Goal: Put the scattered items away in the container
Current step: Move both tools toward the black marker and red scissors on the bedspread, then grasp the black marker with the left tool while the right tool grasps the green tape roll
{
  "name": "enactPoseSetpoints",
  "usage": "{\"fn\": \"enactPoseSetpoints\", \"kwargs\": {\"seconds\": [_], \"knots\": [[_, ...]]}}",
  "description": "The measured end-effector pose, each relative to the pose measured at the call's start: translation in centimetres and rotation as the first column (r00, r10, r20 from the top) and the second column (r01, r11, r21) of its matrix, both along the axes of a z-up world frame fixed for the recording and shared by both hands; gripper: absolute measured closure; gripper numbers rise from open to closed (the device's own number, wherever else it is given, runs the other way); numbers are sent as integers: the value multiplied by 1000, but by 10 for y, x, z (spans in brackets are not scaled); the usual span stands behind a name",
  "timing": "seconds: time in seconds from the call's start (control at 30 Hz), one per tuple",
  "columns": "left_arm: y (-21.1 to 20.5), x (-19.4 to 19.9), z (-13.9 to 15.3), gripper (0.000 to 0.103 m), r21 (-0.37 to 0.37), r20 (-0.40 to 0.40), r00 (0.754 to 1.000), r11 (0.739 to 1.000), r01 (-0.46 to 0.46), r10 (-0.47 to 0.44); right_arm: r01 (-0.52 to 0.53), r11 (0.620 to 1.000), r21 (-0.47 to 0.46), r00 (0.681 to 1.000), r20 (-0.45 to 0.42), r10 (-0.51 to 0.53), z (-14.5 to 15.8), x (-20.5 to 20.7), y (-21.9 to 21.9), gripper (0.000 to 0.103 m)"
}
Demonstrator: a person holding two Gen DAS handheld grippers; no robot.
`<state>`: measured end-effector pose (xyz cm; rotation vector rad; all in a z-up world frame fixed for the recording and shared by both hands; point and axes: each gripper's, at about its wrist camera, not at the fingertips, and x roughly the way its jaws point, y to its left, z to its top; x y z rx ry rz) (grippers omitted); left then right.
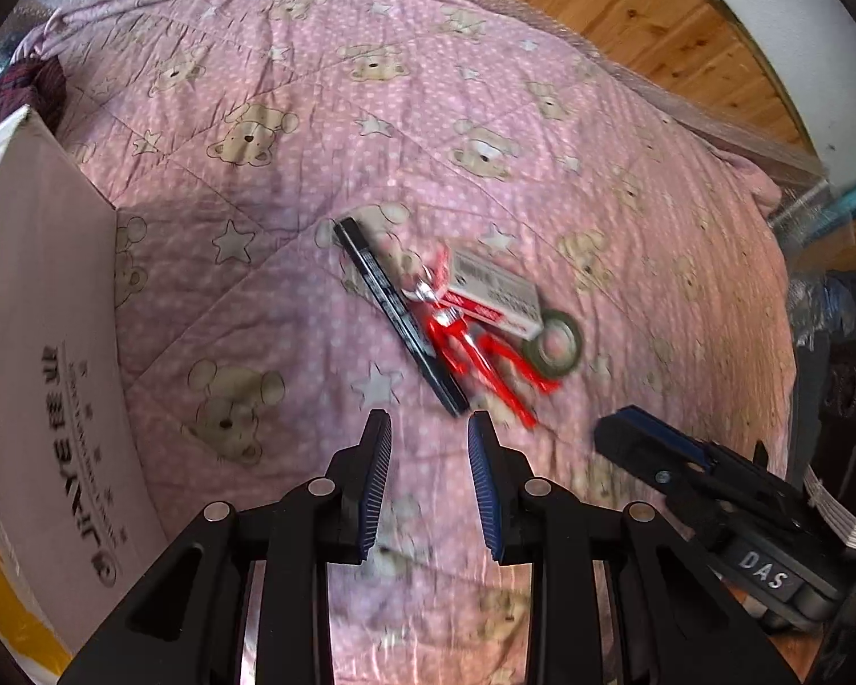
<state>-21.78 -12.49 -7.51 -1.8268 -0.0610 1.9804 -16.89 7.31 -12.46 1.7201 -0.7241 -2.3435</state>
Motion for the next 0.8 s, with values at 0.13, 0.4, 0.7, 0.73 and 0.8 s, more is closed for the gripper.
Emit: {"fn": "enactPoseSetpoints", "kwargs": {"seconds": [0.13,0.4,0.7,0.73,0.8], "knots": [[4,-19,-17,73,-12,31,999,999,-31,31,9,1000,27,1000,16,-10,-9,-13,8,69],[15,-44,-46,73,-36,55,997,998,-46,48,-11,995,96,998,58,5,-36,-37,12,69],[23,-56,-71,69,-40,53,998,998,-39,41,-32,986,166,995,94,16,-63,-45,16,70],[25,-56,-71,69,-47,40,999,999,-26,28,-41,984,173,992,124,19,-69,-46,17,70],[28,-55,-70,69,-55,19,1000,998,-10,11,-44,979,199,994,111,22,-71,-48,17,75]]}}
